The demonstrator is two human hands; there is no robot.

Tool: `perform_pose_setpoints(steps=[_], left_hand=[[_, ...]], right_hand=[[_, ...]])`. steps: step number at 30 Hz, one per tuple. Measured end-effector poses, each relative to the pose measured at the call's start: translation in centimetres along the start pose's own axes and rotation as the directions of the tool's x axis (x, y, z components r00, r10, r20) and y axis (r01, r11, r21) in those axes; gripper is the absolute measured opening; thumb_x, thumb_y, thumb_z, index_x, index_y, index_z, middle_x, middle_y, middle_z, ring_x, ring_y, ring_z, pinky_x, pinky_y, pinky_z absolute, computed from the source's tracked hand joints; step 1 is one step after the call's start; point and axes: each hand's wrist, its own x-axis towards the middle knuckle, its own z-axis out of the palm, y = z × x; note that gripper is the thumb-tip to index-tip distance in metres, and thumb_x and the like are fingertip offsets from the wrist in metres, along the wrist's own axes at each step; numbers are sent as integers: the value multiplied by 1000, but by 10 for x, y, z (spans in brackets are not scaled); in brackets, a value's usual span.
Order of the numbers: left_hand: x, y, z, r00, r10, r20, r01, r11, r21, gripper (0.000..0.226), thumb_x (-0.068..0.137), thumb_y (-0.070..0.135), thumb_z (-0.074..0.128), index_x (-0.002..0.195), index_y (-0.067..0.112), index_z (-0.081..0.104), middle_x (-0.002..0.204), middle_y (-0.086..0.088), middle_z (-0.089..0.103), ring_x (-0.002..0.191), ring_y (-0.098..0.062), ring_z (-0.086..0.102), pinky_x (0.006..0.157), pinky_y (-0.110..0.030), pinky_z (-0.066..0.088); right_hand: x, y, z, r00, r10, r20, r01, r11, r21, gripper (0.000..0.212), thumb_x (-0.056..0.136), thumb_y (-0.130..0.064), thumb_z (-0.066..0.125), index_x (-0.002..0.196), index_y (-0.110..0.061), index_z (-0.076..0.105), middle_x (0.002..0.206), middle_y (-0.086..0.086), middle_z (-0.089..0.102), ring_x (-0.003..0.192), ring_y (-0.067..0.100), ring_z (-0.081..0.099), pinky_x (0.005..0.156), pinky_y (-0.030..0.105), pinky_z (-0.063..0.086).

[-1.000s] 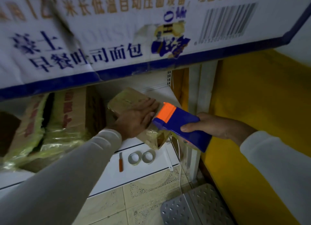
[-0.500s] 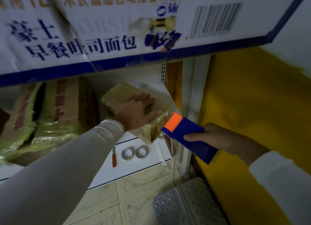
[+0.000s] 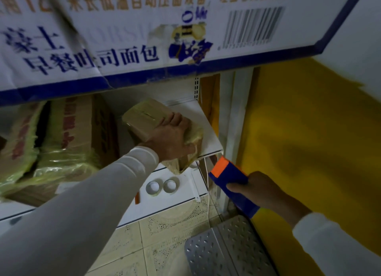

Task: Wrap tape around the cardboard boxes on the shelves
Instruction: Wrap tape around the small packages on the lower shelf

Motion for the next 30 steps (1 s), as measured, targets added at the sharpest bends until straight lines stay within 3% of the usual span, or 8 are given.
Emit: perform_pose_setpoints(steps=[5,10,14,19,22,25,28,30], left_hand=[[-3,9,4,998,25,-50,-27,999,-39,82,89,58,50,151,17,16,160,-8,8,148,-23,3,118,-34,4],[0,-11,-7,961,259,98,-256,966,-40,83,90,49,55,153,19,10,161,-2,3,148,-17,1,118,-32,2],[-10,-16,2,964,260,60,-259,966,-24,76,94,43,52,152,23,7,161,1,-2,148,-20,-3,119,-36,3],[-19,-19,-3,970,242,34,-242,970,16,73,95,39,51,152,25,8,161,1,1,148,-17,0,119,-34,8],[-37,-17,-12,963,254,-92,-265,954,-143,72,93,35,57,152,24,17,159,4,14,144,-10,11,116,-28,15],[-65,-4,-16,947,124,-297,-237,894,-381,46,95,27,55,140,20,46,143,5,45,126,-5,39,103,-17,30],[-87,7,-11,982,-46,-184,-99,701,-706,28,96,17,54,124,19,59,118,7,61,104,-4,57,91,-17,46],[-94,11,-6,1000,-15,-27,-14,545,-838,29,97,13,52,122,27,56,118,6,61,106,-2,58,95,-19,46]], right_hand=[[-13,3,-2,997,-65,-28,69,982,174,33,83,-34,74,58,-18,59,46,-5,60,44,7,56,49,21,39],[-28,-10,-9,988,-153,13,145,958,247,44,88,-20,70,50,-23,48,37,-9,50,35,-1,47,43,11,33],[-35,-19,-8,979,-200,26,182,932,313,36,87,-20,70,55,-21,54,44,-9,57,40,-2,52,47,15,37],[-39,-28,-6,965,-259,43,233,922,308,30,86,-20,71,60,-24,58,50,-10,62,45,-2,56,46,10,37],[-47,-32,-9,954,-289,84,248,912,327,32,86,-15,71,60,-25,56,50,-10,61,46,-2,55,47,11,37],[-54,-36,-13,939,-316,139,257,908,330,25,83,-14,73,64,-23,60,55,-7,65,51,2,60,49,14,41],[-57,-40,-16,913,-350,210,286,916,281,11,81,-18,74,74,-20,65,64,-5,69,59,5,66,53,14,45],[-58,-46,-18,897,-367,245,301,915,268,8,80,-19,74,80,-19,66,68,-7,71,62,5,67,54,13,46]])
